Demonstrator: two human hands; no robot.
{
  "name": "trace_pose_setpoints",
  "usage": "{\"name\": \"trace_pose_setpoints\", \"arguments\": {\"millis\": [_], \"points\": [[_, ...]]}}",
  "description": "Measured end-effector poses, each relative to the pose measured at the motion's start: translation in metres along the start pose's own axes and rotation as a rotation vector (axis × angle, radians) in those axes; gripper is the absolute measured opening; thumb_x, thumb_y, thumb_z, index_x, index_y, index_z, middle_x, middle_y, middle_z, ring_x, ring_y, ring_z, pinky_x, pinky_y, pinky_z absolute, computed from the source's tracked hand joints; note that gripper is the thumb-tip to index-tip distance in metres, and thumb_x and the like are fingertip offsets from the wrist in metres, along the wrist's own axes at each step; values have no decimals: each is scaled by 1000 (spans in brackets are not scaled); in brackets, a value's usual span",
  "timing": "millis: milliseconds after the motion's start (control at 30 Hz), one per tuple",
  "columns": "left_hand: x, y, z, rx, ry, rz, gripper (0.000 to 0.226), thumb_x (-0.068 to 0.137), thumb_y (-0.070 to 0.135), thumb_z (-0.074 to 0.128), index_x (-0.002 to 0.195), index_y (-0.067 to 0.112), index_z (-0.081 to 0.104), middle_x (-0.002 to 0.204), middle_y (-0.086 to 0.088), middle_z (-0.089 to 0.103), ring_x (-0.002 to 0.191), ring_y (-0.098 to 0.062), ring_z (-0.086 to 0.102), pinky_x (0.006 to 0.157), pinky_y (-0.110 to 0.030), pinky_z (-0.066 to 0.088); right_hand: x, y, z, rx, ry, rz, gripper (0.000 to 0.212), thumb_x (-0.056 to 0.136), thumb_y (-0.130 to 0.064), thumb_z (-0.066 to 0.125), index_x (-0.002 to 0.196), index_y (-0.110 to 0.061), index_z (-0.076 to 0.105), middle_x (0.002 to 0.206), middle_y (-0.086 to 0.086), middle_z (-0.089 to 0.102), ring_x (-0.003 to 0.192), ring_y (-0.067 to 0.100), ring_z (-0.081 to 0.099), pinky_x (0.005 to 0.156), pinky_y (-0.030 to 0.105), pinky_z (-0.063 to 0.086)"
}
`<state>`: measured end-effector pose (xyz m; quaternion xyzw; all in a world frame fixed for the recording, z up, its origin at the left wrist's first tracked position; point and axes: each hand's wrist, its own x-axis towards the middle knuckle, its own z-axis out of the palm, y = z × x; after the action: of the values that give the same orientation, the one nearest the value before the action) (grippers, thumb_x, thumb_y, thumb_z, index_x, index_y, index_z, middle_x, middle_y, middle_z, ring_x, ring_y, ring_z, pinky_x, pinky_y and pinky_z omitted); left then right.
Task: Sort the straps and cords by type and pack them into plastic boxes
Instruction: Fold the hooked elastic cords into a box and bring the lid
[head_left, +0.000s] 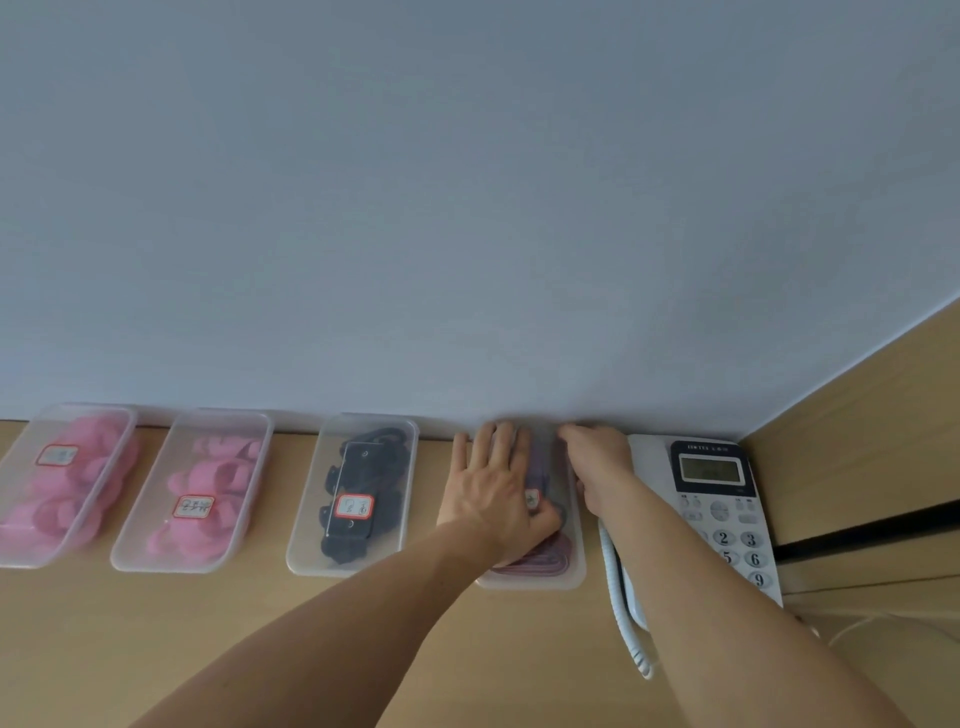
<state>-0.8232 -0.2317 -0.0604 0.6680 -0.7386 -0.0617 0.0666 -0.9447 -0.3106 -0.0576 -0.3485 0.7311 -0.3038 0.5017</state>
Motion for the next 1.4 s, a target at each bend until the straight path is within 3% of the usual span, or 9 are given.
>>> {"name": "trace_pose_setpoints", "arguments": {"millis": [133, 333, 433, 567, 733, 833, 1000, 1133, 1400], "points": [[0, 0, 1, -11, 39, 17, 84, 74, 60, 41, 137, 6, 47, 133, -13, 47, 124, -34, 39, 108, -53, 28, 1, 2, 6, 33, 17, -35, 7, 71, -18, 70, 67, -15, 66, 65, -12, 66, 65, 6, 61, 53, 21, 42], [-1, -1, 1, 3, 19, 19, 86, 76, 59, 37, 143, 5, 42, 142, -14, 42, 131, -34, 33, 111, -52, 22, -10, 12, 3, 18, 7, -94, 24, 83, -28, 71, 64, -15, 65, 74, -2, 69, 77, 18, 65, 75, 33, 51], [1, -2, 3, -3, 9, 4, 87, 78, 59, 33, 146, 6, 37, 147, -14, 37, 134, -32, 25, 112, -53, 14, -30, 33, -2, 30, 77, -67, 37, 93, -30, 61, 60, -11, 61, 68, 4, 63, 67, 22, 57, 65, 31, 47], [1, -3, 3, 16, -44, -1, 92, 79, 64, 27, 152, 8, 26, 152, -14, 28, 138, -32, 17, 113, -55, 7, -55, 55, -18, 102, 133, -3, 30, 91, -16, 60, 71, 6, 63, 65, 14, 56, 64, 20, 47, 60, 30, 36], [1, 0, -3, 49, -73, 34, 94, 79, 64, 25, 151, 4, 24, 151, -18, 29, 138, -36, 21, 116, -51, 4, -71, 63, -18, -14, 203, -127, 38, 95, -28, 59, 75, 4, 65, 61, 10, 53, 57, 19, 42, 55, 32, 33], [2, 1, -3, 74, -23, 73, 90, 80, 60, 29, 146, -1, 32, 142, -21, 38, 130, -39, 30, 114, -48, 5, -68, 62, -20, -28, 186, -122, 38, 93, -27, 63, 62, -5, 62, 54, 3, 49, 54, 16, 40, 52, 31, 31], [1, -1, 0, 64, -25, 75, 86, 83, 59, 23, 151, 6, 26, 150, -26, 28, 138, -41, 20, 116, -50, 8, -67, 58, -21, -288, 177, -229, 40, 94, -27, 57, 56, -18, 50, 54, -3, 50, 54, 17, 45, 51, 32, 30], [0, 0, 0, 58, -40, 107, 67, 86, 54, 26, 147, 26, 30, 150, -31, 24, 136, -45, 16, 114, -54, 12, -73, 61, -25, -205, 151, -187, 38, 94, -27, 60, 57, -21, 52, 54, -7, 51, 54, 14, 46, 49, 28, 32], [0, -1, -2, 78, -39, 170, 62, 91, 48, 26, 148, 26, 38, 149, -14, 38, 133, -55, 24, 111, -60, 22, -86, 73, -28, -172, 143, -192, 21, 92, -26, 65, 72, -19, 66, 61, -5, 62, 64, 23, 60, 63, 36, 48]]}}
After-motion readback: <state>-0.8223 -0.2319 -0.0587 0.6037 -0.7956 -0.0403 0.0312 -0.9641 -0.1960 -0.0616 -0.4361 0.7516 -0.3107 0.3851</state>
